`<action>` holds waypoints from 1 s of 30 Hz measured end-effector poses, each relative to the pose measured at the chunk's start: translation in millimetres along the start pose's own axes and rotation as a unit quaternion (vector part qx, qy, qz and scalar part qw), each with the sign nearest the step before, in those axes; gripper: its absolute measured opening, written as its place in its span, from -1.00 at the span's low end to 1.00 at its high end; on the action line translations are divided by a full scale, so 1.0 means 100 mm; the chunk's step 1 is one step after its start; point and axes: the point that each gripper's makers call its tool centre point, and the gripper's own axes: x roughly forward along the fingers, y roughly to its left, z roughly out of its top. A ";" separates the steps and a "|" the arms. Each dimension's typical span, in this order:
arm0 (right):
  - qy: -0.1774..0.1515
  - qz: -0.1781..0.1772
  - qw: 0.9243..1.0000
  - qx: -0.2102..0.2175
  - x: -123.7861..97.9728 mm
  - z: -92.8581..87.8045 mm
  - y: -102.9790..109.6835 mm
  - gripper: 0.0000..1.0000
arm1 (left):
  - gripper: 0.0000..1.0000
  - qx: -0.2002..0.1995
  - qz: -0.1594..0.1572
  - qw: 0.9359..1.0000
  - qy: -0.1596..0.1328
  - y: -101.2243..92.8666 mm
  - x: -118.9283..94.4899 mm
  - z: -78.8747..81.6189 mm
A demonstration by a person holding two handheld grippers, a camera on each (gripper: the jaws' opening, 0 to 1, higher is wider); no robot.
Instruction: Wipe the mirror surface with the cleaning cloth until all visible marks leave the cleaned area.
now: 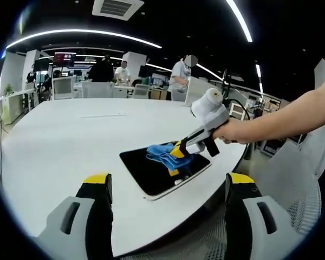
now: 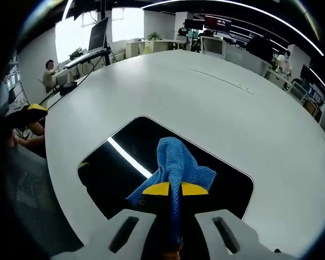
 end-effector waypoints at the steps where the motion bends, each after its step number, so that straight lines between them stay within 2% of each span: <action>1: 0.000 -0.002 1.000 0.004 -0.01 -0.01 -0.02 -1.00 | 0.67 0.000 0.000 1.000 0.000 0.00 0.00 0.00; 30: 0.004 -0.030 0.999 0.034 -0.20 -0.25 -0.42 -1.00 | 0.67 0.000 0.000 1.000 0.002 0.00 0.00 -0.01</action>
